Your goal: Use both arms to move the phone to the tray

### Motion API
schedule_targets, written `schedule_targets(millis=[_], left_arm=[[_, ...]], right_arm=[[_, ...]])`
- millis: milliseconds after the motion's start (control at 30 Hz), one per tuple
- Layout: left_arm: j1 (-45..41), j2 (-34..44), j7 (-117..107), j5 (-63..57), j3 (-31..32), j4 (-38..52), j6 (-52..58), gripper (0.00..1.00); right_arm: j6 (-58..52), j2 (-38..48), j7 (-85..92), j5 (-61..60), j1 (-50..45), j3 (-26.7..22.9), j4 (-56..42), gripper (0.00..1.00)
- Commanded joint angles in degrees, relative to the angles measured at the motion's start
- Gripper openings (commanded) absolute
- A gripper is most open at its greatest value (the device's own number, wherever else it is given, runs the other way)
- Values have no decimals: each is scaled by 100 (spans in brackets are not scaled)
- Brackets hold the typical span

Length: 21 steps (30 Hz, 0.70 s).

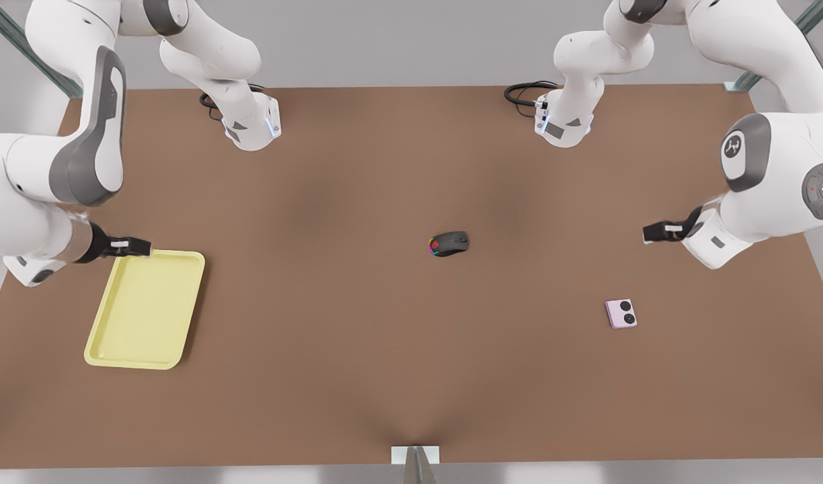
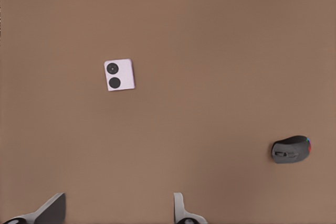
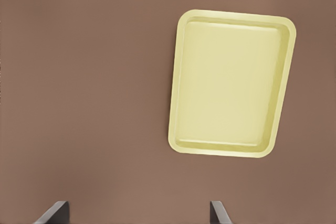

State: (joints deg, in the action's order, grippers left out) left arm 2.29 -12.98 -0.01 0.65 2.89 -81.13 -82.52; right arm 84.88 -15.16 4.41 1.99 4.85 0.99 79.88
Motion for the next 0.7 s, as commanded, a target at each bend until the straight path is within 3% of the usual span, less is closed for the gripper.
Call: schedule_targets(millis=[0, 33, 100, 200, 367, 667], left_arm=[[0, -3, -96, -30, 1, 9, -221, 100], [0, -82, -149, 14, 1, 9, -274, 100], [0, -951, -149, -4, -69, 9, -537, 100], [26, -1927, -149, -65, -69, -44, -1864, 100], [210, -2174, -184, -21, -324, -1326, -4255, 100], [316, -2587, -184, -39, -333, -1511, -5319, 100]], right_arm=[[494, -31, 323, 91, -2, -2, -192, 100], [494, -22, 253, 117, -19, -2, -183, 100], [503, -13, 236, 117, -46, 6, -183, 100], [495, -13, 227, 170, -37, 6, -174, 100], [494, -22, 244, 161, -46, 15, -174, 100], [494, -31, 306, 144, -20, 15, -174, 100]])
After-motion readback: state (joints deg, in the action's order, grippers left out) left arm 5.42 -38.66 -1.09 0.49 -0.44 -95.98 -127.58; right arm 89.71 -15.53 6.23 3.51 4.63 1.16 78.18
